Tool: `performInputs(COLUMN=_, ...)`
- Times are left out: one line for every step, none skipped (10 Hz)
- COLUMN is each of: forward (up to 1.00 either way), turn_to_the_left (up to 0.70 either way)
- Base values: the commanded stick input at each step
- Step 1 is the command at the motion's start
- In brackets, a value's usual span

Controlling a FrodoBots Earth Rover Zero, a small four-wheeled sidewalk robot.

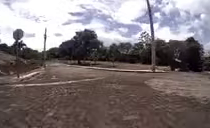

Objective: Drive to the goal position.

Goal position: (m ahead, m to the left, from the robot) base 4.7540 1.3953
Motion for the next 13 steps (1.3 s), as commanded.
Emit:
performInputs(forward=1.00, turn_to_the_left=0.06)
performInputs(forward=1.00, turn_to_the_left=0.24)
performInputs(forward=1.00, turn_to_the_left=0.03)
performInputs(forward=1.00, turn_to_the_left=0.00)
performInputs(forward=1.00, turn_to_the_left=0.00)
performInputs(forward=1.00, turn_to_the_left=0.00)
performInputs(forward=1.00, turn_to_the_left=0.27)
performInputs(forward=1.00, turn_to_the_left=0.04)
performInputs(forward=1.00, turn_to_the_left=0.19)
performInputs(forward=1.00, turn_to_the_left=0.09)
performInputs(forward=1.00, turn_to_the_left=0.17)
performInputs(forward=1.00, turn_to_the_left=0.07)
performInputs(forward=1.00, turn_to_the_left=0.25)
